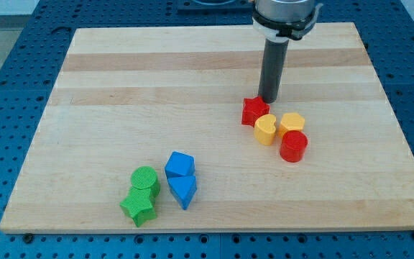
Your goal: Move the yellow heart closer to the blue tringle
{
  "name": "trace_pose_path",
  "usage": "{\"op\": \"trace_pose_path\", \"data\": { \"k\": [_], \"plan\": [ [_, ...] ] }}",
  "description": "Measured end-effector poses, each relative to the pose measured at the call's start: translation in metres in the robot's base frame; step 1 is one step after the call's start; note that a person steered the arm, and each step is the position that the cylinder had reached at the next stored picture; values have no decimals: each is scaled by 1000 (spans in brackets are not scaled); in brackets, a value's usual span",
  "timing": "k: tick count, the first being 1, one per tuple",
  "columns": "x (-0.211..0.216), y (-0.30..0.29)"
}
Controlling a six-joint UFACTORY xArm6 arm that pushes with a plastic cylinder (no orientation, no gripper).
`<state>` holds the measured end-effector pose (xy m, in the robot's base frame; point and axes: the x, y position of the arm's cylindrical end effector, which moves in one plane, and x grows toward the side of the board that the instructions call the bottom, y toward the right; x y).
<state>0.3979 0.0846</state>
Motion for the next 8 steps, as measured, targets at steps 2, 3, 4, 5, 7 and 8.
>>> {"op": "trace_pose_path", "data": {
  "k": [2,3,4,5,7,8],
  "plan": [
    [28,-5],
    [60,-5],
    [66,-5],
    [75,-5],
    [101,-5],
    [105,7]
  ]
}}
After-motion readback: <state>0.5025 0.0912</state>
